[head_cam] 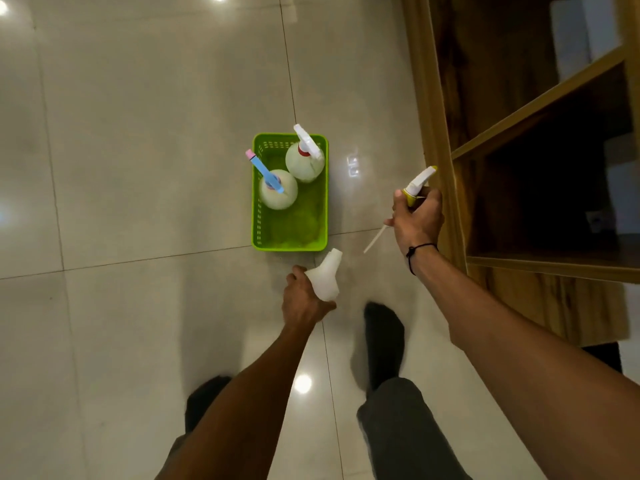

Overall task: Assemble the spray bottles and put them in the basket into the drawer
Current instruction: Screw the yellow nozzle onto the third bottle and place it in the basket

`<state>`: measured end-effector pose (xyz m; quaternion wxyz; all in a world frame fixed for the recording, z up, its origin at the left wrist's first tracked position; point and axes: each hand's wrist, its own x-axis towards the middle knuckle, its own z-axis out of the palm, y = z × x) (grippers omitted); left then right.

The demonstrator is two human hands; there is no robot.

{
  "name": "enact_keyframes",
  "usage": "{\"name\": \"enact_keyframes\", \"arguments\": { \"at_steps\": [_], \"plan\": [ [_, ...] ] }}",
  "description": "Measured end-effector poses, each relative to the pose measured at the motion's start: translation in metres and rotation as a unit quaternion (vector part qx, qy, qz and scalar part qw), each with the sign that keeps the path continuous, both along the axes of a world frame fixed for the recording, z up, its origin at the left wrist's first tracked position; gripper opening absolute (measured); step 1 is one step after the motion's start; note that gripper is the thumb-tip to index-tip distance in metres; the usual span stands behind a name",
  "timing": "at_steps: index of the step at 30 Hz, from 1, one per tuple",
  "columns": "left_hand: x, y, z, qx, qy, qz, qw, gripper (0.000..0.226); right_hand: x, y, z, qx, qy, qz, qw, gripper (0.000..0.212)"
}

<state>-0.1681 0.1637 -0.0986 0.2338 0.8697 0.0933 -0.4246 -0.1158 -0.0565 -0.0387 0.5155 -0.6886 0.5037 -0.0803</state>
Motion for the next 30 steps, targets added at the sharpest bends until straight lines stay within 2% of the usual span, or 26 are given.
{"name": "enact_keyframes", "arguments": {
  "at_steps": [5,9,16,21,30],
  "plan": [
    [-0.002,0.002,0.063,-0.035,-0.022,-0.005,0.999,0.100,0.000,0.000,0.056,0.002,-0.023,0.007,1.000,0.026],
    [0.009,0.001,0.110,-0.038,-0.032,-0.016,0.999,0.099,0.008,0.003,0.098,0.007,-0.030,0.013,0.999,0.034],
    [0.030,0.005,0.162,-0.058,-0.075,-0.034,0.995,0.102,0.030,0.014,0.152,0.023,-0.058,0.012,0.998,0.026],
    [0.042,0.013,0.177,-0.074,-0.090,-0.027,0.993,0.106,0.040,0.029,0.165,0.030,-0.059,0.030,0.997,0.023],
    [0.052,0.013,0.204,-0.109,-0.116,-0.021,0.987,0.103,0.014,0.055,0.168,0.093,0.008,0.092,0.991,0.030]
  ]
}}
